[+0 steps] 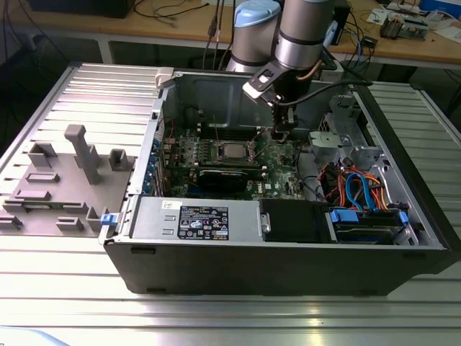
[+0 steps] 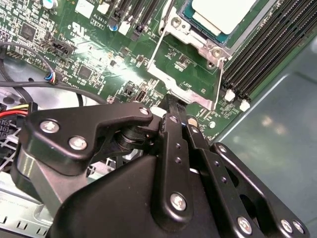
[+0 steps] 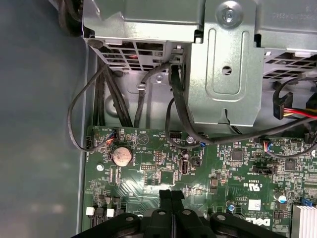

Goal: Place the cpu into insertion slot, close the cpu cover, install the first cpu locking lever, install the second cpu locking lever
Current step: 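Close the cpu cover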

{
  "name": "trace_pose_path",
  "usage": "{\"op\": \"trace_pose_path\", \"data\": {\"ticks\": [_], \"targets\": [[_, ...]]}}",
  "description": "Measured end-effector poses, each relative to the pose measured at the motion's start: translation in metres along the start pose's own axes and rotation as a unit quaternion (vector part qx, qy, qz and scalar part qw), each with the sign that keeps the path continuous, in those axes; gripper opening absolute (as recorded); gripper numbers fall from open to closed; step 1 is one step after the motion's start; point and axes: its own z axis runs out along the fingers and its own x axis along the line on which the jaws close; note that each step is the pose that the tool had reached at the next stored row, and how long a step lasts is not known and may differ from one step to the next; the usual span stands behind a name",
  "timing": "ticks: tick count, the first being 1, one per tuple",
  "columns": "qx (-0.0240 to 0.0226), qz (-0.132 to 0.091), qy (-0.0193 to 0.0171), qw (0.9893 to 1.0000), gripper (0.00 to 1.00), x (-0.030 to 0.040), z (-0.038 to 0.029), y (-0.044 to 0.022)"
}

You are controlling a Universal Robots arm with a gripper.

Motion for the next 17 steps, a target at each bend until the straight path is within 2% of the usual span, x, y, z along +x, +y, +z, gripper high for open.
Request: {"op": "trace_pose_path", "data": {"ticks": [17], "targets": [[0.0000, 0.000, 0.0000, 1.0000, 0.11, 0.0006, 0.0000, -0.0108]]}}
